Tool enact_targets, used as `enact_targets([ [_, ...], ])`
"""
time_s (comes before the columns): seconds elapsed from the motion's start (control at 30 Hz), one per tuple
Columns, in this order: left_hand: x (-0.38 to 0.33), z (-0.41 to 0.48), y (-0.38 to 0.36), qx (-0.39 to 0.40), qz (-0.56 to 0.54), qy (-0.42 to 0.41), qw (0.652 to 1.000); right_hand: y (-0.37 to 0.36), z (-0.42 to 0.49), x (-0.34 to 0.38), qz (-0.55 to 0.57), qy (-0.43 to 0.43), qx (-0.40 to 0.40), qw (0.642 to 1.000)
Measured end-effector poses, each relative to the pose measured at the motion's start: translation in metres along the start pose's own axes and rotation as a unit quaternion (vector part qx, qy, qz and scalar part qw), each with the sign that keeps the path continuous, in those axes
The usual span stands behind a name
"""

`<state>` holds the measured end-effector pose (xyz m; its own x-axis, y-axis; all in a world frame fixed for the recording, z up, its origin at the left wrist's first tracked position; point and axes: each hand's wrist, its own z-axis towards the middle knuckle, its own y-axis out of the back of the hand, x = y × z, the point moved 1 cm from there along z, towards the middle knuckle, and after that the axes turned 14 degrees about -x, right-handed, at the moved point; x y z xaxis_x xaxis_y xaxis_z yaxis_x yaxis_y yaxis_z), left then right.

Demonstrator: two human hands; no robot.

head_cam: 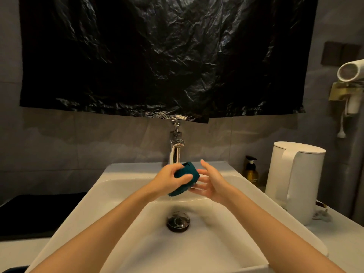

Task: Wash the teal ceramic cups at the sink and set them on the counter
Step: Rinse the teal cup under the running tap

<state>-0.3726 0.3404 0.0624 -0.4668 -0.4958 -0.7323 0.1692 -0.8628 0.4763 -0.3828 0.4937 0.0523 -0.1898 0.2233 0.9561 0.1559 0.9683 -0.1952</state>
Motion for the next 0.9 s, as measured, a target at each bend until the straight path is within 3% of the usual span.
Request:
enact_targets([
  [0.13,0.014,-0.004,-0.005,0.016,0.153,-0.172,0.973,-0.001,-0.005,0.001,-0.035,0.012,0.016,0.999],
  [0.23,0.019,-0.005,-0.01,-0.005,0.205,-0.227,0.952,-0.005,0.001,-0.004,-0.089,0.057,-0.047,0.993],
  [0.3,0.018,-0.001,-0.007,-0.052,0.179,-0.222,0.957,-0.008,0.003,-0.005,-0.111,0.089,-0.086,0.986],
  [0.47,0.01,0.01,0.014,-0.181,0.045,-0.067,0.98,-0.001,0.01,-0.003,-0.158,0.149,-0.143,0.966],
  [0.57,0.017,0.012,0.013,-0.11,-0.015,0.119,0.987,-0.004,0.007,-0.004,-0.188,0.166,-0.122,0.96],
  [0.73,0.02,0.005,0.008,0.01,-0.14,0.347,0.928,-0.027,0.001,-0.011,-0.187,0.15,-0.063,0.969],
  [0.8,0.023,0.002,0.01,0.022,-0.167,0.405,0.899,-0.032,-0.003,-0.013,-0.189,0.146,-0.046,0.97],
  [0.9,0.029,0.004,0.012,-0.004,-0.138,0.409,0.902,-0.031,-0.015,-0.009,-0.191,0.145,-0.005,0.971],
])
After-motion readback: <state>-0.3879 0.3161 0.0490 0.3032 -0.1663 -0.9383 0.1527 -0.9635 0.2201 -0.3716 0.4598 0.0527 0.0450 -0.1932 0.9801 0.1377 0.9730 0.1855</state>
